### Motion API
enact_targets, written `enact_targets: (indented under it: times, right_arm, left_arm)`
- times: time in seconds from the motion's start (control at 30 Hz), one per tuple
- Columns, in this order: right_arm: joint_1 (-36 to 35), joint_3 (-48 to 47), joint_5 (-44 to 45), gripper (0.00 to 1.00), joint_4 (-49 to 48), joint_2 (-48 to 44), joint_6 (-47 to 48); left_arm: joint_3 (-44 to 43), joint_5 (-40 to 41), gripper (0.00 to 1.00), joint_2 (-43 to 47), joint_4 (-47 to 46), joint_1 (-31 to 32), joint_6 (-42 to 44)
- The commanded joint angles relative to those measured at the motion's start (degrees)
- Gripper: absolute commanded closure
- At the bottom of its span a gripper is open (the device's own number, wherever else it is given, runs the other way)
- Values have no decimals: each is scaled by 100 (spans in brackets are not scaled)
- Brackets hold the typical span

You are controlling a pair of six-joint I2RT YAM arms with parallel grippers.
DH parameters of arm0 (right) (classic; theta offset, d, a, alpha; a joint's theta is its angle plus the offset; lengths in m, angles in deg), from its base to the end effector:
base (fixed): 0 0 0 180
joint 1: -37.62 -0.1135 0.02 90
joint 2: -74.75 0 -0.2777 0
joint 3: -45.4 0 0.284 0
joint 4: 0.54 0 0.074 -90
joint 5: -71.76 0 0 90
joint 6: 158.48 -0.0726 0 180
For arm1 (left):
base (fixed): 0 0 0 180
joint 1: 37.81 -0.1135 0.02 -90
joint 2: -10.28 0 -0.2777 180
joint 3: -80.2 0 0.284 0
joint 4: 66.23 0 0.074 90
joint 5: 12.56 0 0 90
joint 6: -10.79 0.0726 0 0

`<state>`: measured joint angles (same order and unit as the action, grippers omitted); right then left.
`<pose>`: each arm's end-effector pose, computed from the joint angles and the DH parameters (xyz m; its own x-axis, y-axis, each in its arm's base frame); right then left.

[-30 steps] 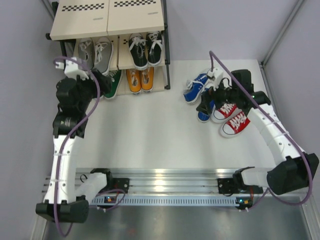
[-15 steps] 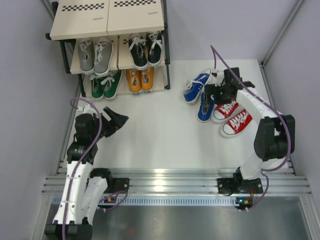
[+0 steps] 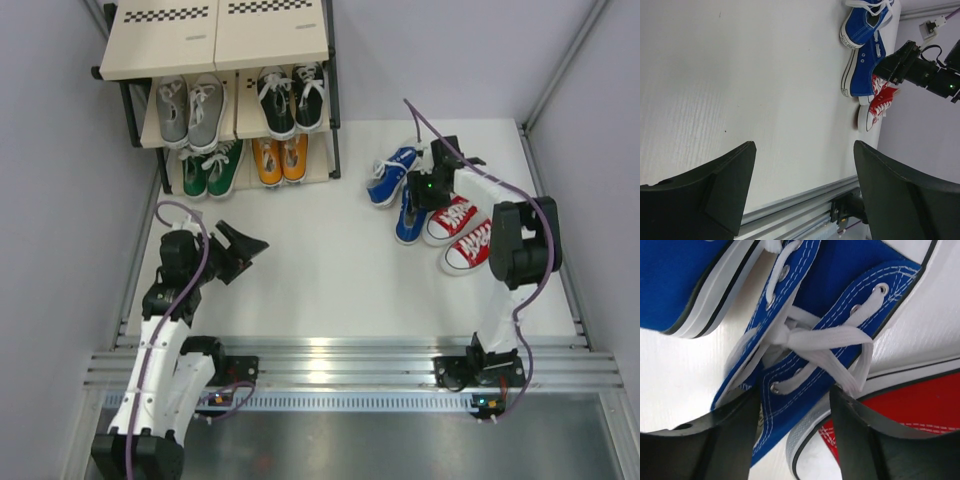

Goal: Place and organize the shoes onto the shoe shelf
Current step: Pick up the shoe at the center of the board.

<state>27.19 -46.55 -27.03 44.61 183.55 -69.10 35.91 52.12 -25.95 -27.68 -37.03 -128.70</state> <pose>0.4403 0.0923 0.1654 -0.8710 -0.1495 -0.4680 -0.2401 0.9606 0.1400 0.1971 -0.0337 0.2466 -0.6191 -0.6789 -0.3948 -0.1384 0.5891 -0.7961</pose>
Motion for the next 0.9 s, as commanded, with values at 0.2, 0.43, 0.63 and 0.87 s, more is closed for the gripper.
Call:
enact_targets:
  times: [0.2,0.43,0.63,0.87]
  right_arm:
    - [-55,-208,396,90,-307,-129,-87]
    - [358,-41,89,100,-228,-1481,-70]
    - [507,433,-429,100,-78,-2545,282]
    - [499,846,-1895,100,132,-3215,1088]
  left_arm:
    - [283,-482,16,-51,-902,-34,-631]
    - [467,-579,16,-217,-1535,124,-1184]
    - [292,-334,16,-779,-1984,677,-1431]
    - [178,351,15,-1465,-3467,2020,-1660]
